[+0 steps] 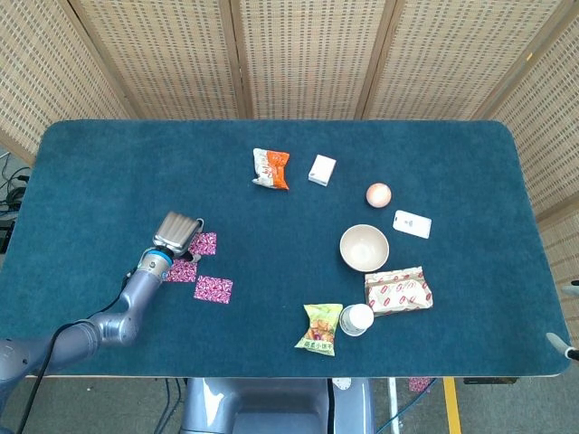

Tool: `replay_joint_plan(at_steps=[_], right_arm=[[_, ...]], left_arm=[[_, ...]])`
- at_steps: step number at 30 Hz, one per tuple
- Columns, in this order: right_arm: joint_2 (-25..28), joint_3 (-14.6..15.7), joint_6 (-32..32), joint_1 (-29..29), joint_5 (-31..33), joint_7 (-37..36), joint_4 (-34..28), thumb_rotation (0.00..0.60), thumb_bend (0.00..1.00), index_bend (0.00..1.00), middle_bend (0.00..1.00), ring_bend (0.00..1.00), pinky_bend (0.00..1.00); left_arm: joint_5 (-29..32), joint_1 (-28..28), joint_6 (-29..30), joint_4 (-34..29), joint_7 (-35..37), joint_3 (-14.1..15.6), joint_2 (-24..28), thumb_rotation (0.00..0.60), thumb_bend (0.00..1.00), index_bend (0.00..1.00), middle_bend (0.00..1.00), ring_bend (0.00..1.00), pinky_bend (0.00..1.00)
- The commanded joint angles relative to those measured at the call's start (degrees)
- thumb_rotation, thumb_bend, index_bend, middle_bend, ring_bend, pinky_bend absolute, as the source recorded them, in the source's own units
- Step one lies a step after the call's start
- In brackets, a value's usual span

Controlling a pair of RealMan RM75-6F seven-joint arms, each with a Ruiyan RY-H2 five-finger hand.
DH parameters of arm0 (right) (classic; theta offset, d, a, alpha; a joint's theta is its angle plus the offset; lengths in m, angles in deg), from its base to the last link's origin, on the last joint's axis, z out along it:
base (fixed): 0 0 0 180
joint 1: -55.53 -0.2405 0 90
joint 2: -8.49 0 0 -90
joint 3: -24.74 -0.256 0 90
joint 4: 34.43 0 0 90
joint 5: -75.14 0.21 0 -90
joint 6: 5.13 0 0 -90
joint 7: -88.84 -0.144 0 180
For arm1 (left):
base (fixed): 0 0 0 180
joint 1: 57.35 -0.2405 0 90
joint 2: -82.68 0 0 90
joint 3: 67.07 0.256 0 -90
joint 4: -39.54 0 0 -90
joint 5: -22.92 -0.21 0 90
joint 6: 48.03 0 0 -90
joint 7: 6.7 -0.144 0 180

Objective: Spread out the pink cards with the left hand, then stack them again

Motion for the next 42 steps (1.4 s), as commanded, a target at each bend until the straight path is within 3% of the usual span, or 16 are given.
replay_joint_plan(at_steps=[1,28,42], right_arm=[[0.0,0.0,0.0,0.0,0.0,0.0,0.0,0.600,0.15,0.32,0.29,0.15,0.08],[0.0,-0.1,0.2,0.2,0.1,0.0,0.0,0.600,0.15,0.32,0.29,0.14,0.08],[0.0,-0.2,0.2,0.0,-0.3,0.0,-0.1,0.600,0.15,0.32,0.29,0.14,0.08]], left_arm=[[0.3,0.1,-0.1,0.1,-0.1,0.0,-0.1,0.459,0.22,0.37,0.76,0.76,0.70],[-0.2,0.0,0.4,-1.5,1.1,-0.1,1.0,0.473,0.28,0.42,0.76,0.76,0.70],[-3.2,-0.6,2.9,-9.7,2.6,-0.3,5.8,0.473,0.27,0.42,0.76,0.76,0.70]])
